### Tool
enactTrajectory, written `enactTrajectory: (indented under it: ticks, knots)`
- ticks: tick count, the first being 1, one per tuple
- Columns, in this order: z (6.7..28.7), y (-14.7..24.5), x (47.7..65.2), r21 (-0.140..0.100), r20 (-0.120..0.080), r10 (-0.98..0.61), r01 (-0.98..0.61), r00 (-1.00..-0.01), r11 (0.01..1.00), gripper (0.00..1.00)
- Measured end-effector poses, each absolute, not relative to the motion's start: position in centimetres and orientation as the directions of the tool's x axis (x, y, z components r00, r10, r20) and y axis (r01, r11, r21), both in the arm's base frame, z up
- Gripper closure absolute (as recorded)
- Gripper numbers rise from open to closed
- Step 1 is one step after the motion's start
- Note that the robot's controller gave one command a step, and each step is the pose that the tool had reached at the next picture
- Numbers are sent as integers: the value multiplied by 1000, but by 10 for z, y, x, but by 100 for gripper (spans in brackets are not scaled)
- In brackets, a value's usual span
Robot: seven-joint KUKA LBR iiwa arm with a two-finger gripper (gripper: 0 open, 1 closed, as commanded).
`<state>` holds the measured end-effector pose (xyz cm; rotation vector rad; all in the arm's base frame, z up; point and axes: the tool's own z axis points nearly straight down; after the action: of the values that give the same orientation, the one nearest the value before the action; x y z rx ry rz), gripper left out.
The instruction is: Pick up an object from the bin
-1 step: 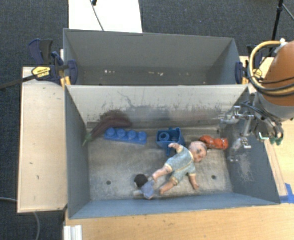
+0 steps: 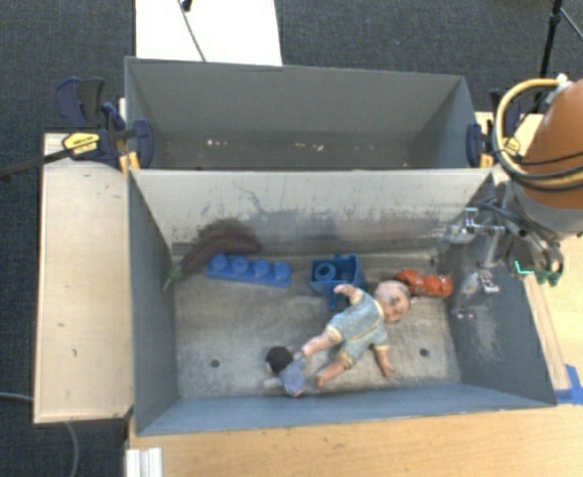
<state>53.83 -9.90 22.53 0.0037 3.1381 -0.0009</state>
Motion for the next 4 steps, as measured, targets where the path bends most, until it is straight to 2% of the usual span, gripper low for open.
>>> enactTrajectory:
  ticks: [1, 2, 3, 4]
  knots:
    - [177, -99, 546, -2, -11, -38, -38, -999, 999, 0]
    - [132, -101, 556, -1, -3, -138, -138, -990, 990, 0]
    - [73, -125, 578, -2, -10, -146, -146, -989, 989, 100]
    - [73, -125, 578, -2, -10, -146, -146, -989, 989, 100]
